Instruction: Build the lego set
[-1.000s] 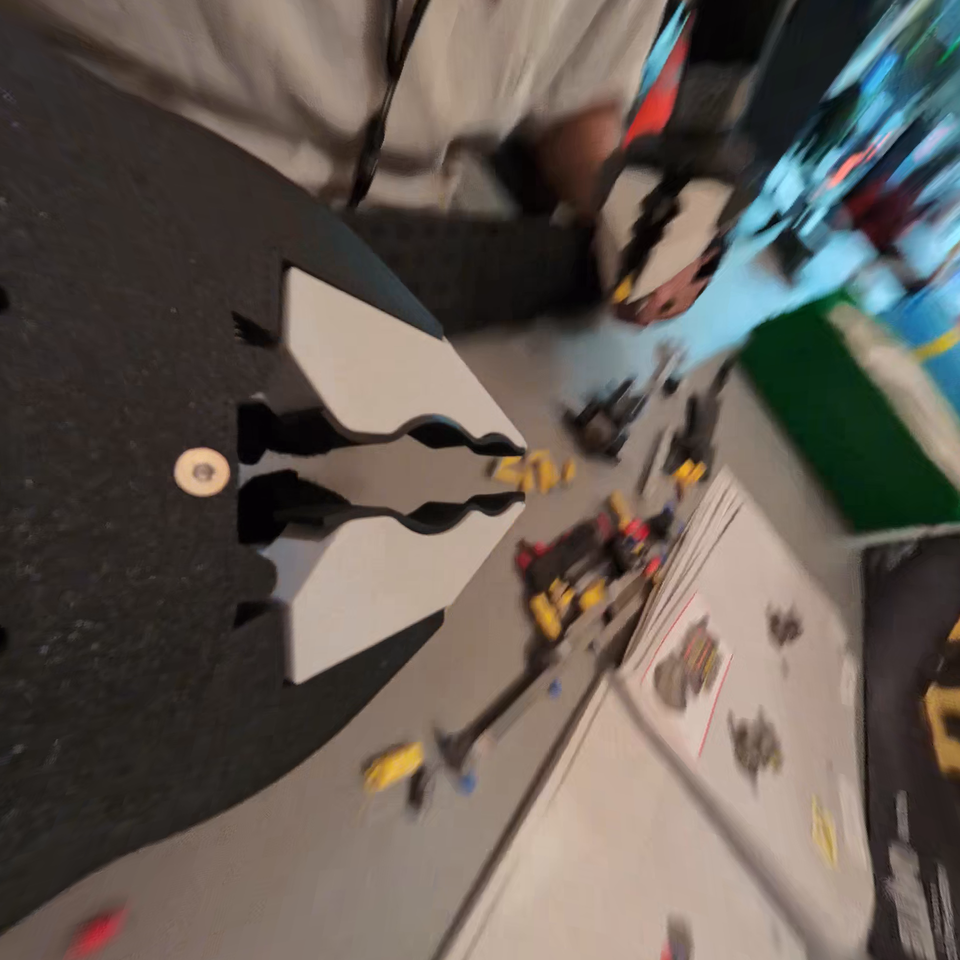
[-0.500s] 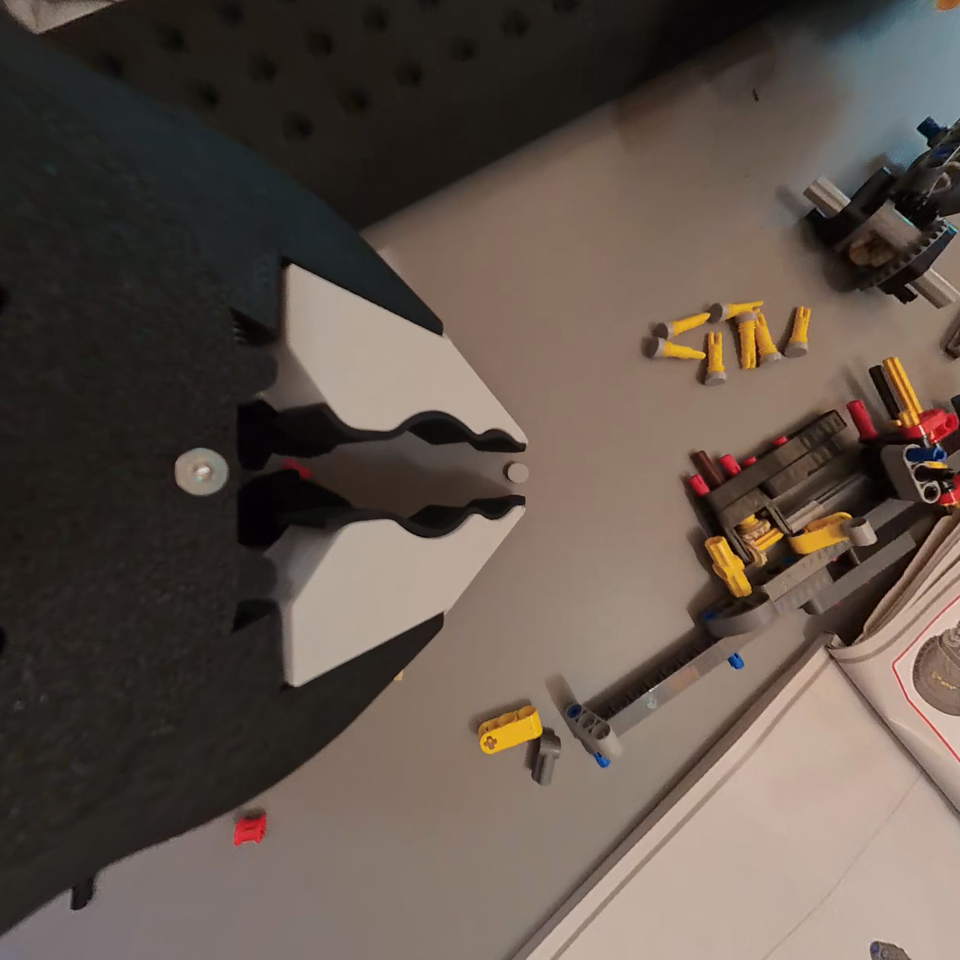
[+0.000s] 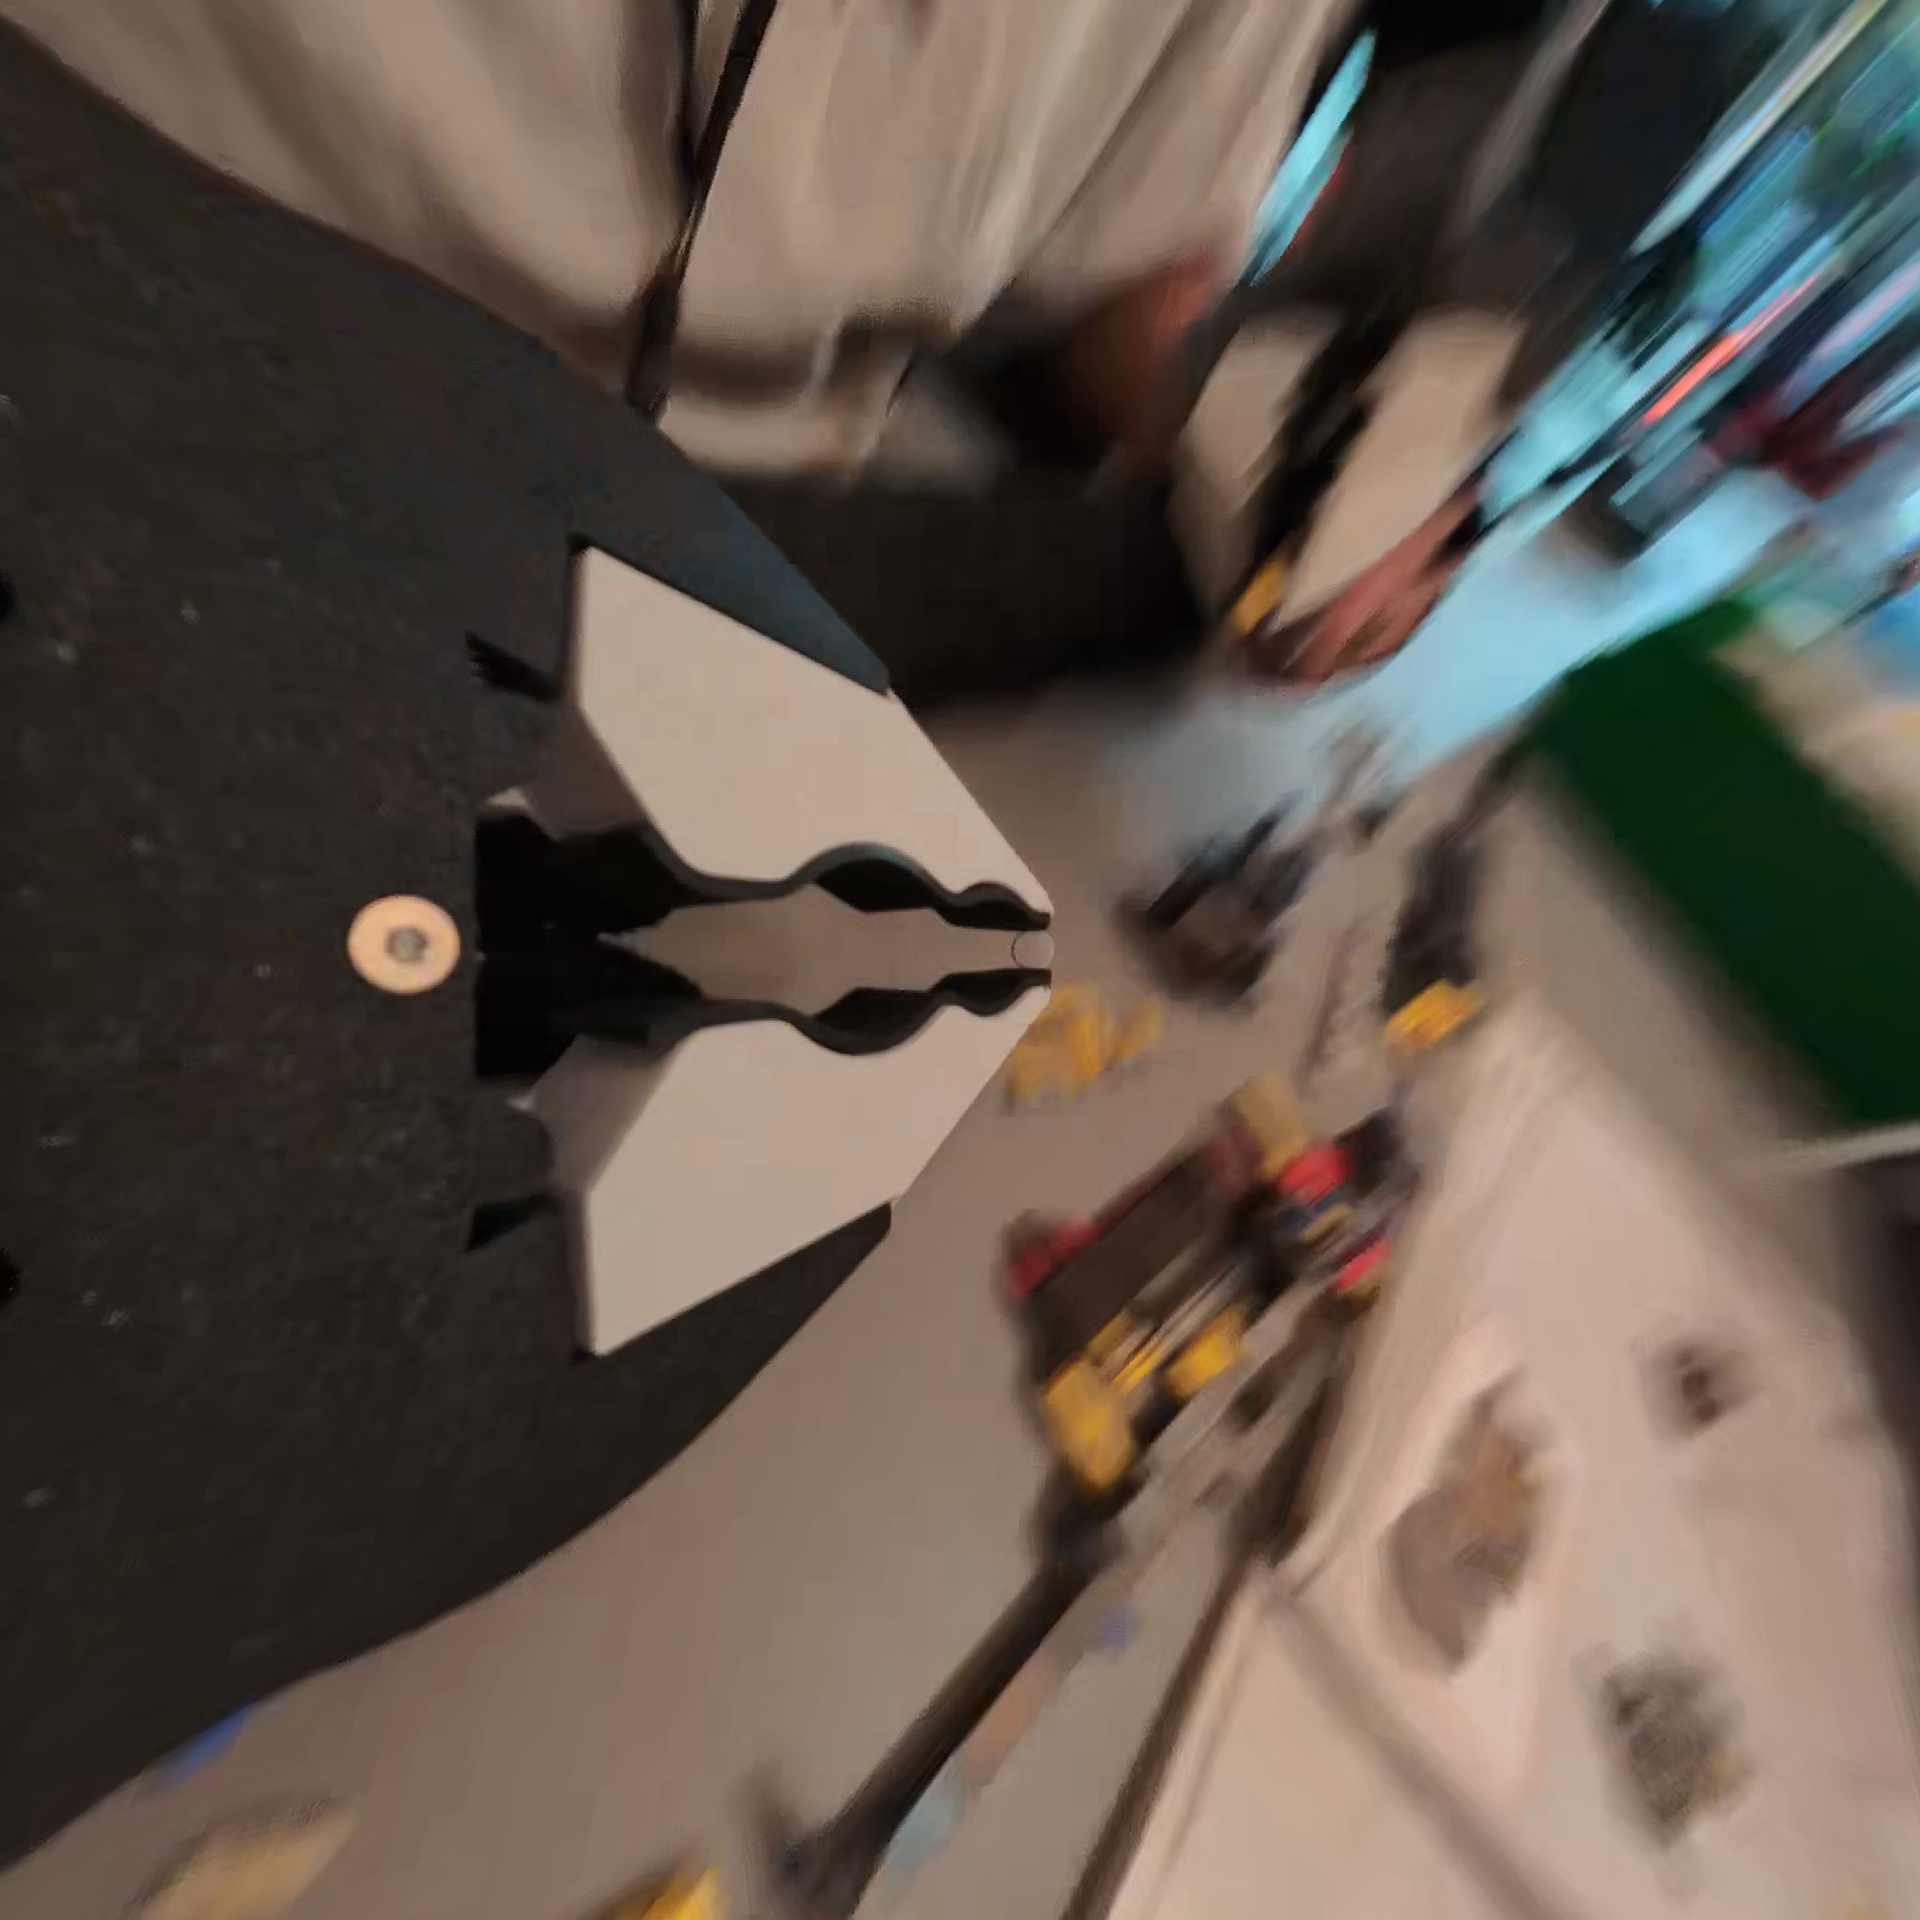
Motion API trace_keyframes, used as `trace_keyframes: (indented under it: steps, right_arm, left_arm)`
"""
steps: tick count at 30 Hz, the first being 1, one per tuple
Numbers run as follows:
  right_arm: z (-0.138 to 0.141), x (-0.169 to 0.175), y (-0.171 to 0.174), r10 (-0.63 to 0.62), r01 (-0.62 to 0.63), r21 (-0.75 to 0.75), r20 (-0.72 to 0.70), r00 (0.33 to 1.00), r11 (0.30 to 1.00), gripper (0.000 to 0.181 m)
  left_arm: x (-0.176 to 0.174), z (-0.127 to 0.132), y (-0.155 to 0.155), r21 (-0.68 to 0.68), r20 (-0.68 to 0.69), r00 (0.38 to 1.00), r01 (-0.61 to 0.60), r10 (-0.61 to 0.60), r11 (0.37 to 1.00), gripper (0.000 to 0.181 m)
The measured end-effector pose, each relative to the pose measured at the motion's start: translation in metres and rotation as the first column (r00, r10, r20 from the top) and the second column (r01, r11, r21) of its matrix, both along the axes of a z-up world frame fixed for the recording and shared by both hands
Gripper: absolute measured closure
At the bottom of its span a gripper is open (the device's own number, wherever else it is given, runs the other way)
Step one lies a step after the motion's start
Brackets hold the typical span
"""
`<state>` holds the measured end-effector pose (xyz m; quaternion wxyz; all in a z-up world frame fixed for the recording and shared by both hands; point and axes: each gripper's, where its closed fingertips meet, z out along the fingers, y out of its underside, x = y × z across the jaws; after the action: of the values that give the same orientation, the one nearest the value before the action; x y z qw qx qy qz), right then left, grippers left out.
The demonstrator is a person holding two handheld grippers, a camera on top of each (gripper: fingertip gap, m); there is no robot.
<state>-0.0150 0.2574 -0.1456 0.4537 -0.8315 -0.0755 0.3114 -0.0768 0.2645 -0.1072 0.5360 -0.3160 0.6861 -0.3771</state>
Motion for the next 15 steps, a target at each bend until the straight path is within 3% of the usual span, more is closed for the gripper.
trace_keyframes:
  steps: [2, 6, 15]
  right_arm:
    - [0.05, -0.032, 0.005, 0.092, -0.035, 0.168, -0.346, 0.934, 0.985, 0.175]
    - [0.073, -0.051, 0.009, 0.159, -0.026, 0.229, -0.585, 0.795, 0.973, 0.175]
    - [0.072, -0.071, 0.015, 0.2, -0.086, 0.197, -0.686, 0.699, 0.977, 0.175]
  left_arm:
    - [-0.002, 0.008, -0.001, 0.004, 0.051, 0.999, 0.005, -0.006, 1.0, 0.178]
    - [-0.003, 0.016, 0.001, -0.007, 0.091, 0.996, -0.002, 0.003, 1.0, 0.178]
    - [-0.006, 0.029, 0.001, -0.019, 0.162, 0.987, 0.004, -0.001, 1.0, 0.178]
